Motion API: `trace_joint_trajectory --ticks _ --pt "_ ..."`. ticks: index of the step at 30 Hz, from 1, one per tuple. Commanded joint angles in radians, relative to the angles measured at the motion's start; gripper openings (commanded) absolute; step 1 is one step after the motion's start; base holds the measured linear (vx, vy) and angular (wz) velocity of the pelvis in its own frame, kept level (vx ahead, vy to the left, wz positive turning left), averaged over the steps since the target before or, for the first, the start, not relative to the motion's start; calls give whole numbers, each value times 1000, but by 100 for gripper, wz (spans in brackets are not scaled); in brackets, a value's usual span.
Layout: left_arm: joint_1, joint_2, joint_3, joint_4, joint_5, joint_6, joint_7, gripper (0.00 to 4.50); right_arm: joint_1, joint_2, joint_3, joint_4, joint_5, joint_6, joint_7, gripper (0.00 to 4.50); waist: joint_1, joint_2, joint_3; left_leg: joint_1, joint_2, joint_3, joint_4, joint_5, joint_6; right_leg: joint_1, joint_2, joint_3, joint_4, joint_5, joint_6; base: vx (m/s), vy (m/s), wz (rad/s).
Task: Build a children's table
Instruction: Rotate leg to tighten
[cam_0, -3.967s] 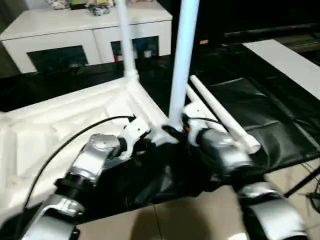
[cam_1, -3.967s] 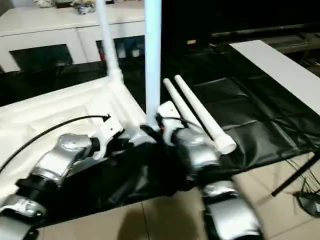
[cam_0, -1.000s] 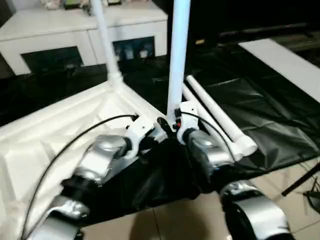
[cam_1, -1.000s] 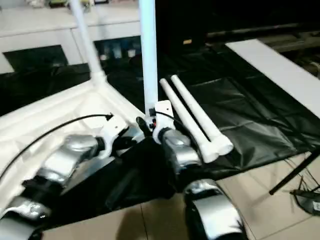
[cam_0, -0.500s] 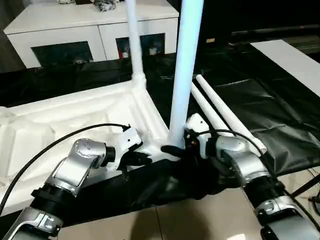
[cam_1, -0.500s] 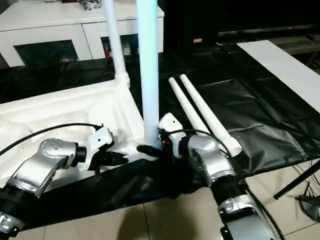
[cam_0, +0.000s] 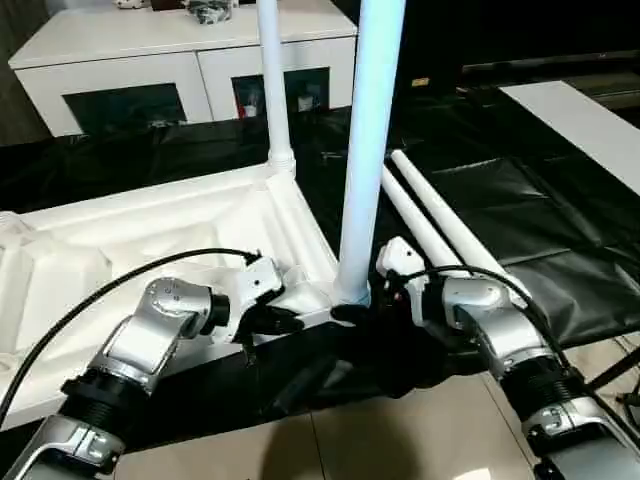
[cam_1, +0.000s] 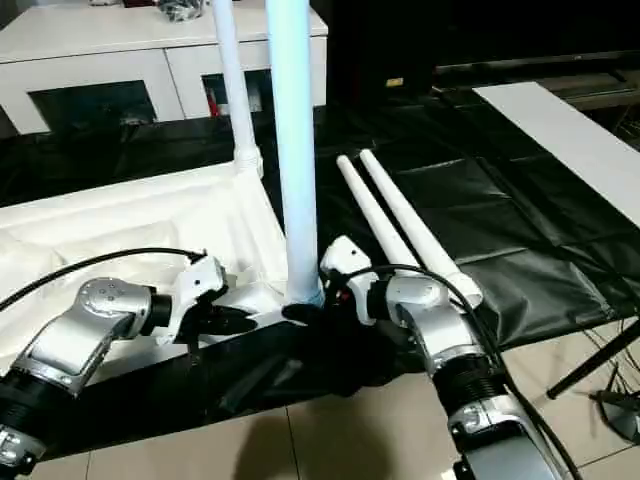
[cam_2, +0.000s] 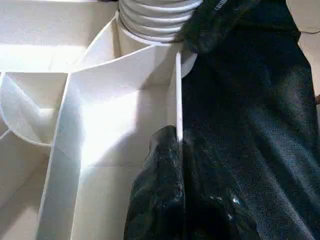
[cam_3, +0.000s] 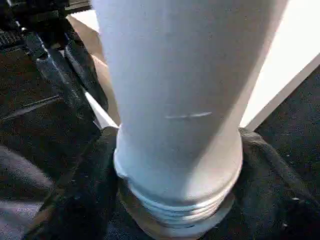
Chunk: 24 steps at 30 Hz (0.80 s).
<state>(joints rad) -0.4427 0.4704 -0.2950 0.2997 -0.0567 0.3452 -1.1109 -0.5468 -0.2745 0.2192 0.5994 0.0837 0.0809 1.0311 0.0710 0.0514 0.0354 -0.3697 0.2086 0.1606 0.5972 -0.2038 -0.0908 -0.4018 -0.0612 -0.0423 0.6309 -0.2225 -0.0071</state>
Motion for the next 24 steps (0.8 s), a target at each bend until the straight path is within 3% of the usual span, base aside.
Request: trace_joint_trajectory --ticks 1,12,14,17,20,22,24 --pt "-1 8 -13 3 -4 -4 -23 0 4 9 -4 -11 17 8 1 290 0 -7 -61 6 13 6 -58 -49 75 61 -60 35 -55 137 -277 0 0 0" --pt "0 2 -18 13 0 -6 -19 0 31 30 -16 0 14 2 -35 271 -1 -7 -61 6 13 5 -58 -48 75 61 -60 34 -54 136 -277 0 0 0" --pt "-3 -27 -8 37 12 1 41 0 15 69 -48 51 -6 5 -171 270 -5 -5 -57 8 14 6 -62 -76 61 59 -60 34 -59 95 -275 0 0 0" --pt "-29 -114 24 113 50 34 228 0 -14 165 -125 141 -2 49 -436 270 -16 -4 -48 14 14 6 -73 -157 16 55 -63 36 -75 -57 -255 0 0 0" --pt "-55 -169 60 163 55 60 344 0 -38 226 -168 202 7 67 -595 270 -23 -4 -39 20 12 3 -83 -238 -23 50 -64 40 -88 -199 -226 0 0 0" --pt "-97 -246 106 233 60 83 504 0 -73 294 -202 278 16 64 -748 270 -29 -4 -36 29 10 -2 -88 -321 -40 46 -68 41 -102 -340 -187 0 0 0" --pt "-110 -269 117 256 67 79 555 0 -88 318 -210 305 17 60 -801 270 -31 -6 -41 28 9 -2 -87 -299 -37 45 -68 44 -105 -327 -175 0 0 0"
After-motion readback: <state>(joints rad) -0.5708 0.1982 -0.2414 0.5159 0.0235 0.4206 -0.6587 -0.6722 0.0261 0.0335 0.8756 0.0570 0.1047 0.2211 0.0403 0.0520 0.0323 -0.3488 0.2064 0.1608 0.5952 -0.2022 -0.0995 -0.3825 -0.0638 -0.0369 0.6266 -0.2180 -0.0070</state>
